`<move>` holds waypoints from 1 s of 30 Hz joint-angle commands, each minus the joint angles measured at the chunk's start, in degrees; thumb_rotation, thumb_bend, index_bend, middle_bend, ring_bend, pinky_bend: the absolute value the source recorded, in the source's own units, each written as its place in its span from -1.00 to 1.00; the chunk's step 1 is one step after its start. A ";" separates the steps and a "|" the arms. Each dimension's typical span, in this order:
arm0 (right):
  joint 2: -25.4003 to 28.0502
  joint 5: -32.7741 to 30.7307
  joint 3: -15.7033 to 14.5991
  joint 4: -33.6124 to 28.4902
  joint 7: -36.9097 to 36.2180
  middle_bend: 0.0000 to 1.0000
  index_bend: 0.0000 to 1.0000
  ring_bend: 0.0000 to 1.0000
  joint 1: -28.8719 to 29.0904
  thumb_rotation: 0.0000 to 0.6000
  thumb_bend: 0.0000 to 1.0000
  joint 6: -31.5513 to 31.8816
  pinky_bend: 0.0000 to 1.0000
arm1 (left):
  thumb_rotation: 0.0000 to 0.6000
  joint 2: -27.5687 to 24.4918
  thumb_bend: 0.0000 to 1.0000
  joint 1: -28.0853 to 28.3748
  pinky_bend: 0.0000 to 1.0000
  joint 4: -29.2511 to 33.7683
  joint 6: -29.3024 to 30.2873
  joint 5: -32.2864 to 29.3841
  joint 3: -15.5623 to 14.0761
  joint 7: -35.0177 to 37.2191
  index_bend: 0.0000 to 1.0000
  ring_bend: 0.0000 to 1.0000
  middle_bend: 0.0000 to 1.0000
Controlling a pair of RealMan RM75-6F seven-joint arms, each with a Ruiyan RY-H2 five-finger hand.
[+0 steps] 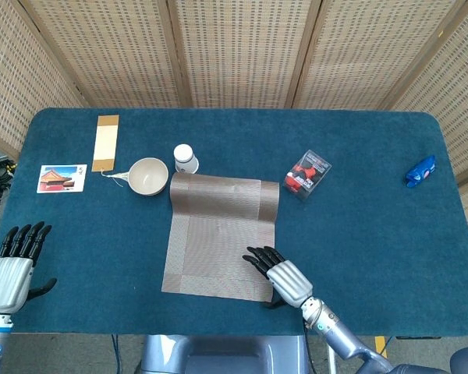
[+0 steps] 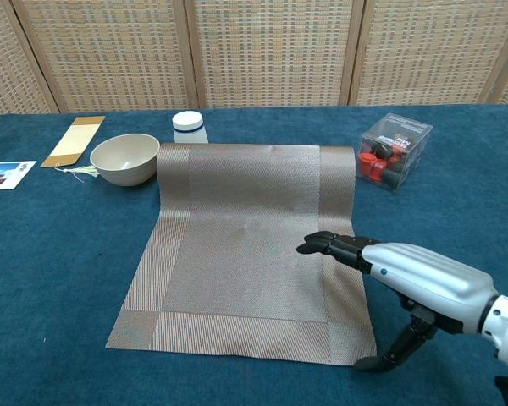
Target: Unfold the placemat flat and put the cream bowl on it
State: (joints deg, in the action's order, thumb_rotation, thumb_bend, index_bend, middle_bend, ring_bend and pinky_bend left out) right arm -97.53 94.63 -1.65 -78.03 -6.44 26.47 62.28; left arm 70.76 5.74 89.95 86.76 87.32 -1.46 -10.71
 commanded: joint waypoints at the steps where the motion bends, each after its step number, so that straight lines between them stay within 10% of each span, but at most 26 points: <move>1: -0.34 -0.54 -0.27 0.65 0.16 -1.00 -0.81 -1.00 0.08 1.00 -0.73 -0.35 -1.00 | 1.00 0.00 -0.69 -0.02 -1.00 -0.11 -0.34 -0.14 0.10 0.17 -1.00 -1.00 -1.00; 30: -2.62 -2.67 -0.23 5.10 -3.16 -1.00 -0.80 -1.00 0.81 1.00 0.03 0.22 -1.00 | 1.00 0.33 -0.69 -0.18 -1.00 0.09 -1.91 -0.68 1.01 -0.99 -1.00 -1.00 -1.00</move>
State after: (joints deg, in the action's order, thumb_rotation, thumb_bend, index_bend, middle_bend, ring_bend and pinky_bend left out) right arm -100.15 91.96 -1.88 -72.94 -9.61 27.27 62.51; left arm 71.09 5.56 90.03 84.85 86.64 -0.45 -11.70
